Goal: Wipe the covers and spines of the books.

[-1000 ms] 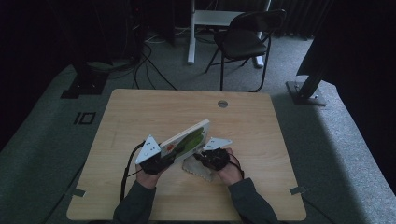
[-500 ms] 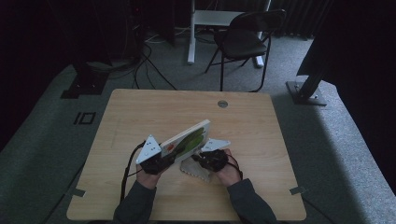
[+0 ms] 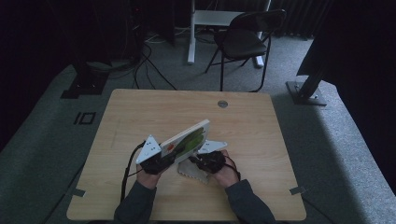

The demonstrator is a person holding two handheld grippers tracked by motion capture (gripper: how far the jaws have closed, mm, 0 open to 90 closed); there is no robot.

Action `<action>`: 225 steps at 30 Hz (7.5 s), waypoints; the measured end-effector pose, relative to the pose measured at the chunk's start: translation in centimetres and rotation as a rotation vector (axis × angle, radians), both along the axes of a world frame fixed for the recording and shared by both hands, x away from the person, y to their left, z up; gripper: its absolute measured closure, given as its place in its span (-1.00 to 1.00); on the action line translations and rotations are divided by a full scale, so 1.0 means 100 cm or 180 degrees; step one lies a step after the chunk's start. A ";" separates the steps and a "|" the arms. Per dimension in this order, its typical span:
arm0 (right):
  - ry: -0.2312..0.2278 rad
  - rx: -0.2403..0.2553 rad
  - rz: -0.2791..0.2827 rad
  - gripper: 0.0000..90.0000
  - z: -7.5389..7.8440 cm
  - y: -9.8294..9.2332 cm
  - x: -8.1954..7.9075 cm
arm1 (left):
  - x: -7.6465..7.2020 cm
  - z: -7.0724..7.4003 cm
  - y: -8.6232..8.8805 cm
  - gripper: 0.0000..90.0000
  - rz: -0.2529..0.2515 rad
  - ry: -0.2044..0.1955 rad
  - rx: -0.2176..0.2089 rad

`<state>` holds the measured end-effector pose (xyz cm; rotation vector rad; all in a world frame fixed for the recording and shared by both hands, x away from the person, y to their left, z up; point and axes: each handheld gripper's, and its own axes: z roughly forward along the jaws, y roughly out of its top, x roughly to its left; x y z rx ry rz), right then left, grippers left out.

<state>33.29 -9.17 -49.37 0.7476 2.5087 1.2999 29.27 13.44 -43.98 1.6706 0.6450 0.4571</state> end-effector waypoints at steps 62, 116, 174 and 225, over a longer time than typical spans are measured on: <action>-0.0038 -0.0047 0.0317 0.86 0.003 0.030 -0.022 | 0.006 -0.010 -0.002 0.73 0.0068 0.0073 0.0009; -0.0121 -0.0095 0.0601 0.85 0.007 0.053 -0.042 | 0.015 -0.020 -0.003 0.73 0.0156 0.0160 -0.0004; -0.0192 0.0026 0.0299 0.85 0.020 0.010 -0.031 | 0.010 -0.001 0.015 0.73 0.0276 -0.0105 0.0023; -0.0475 0.0235 -0.0528 0.85 0.057 -0.071 -0.005 | -0.002 -0.008 0.003 0.73 0.0360 -0.0380 0.0648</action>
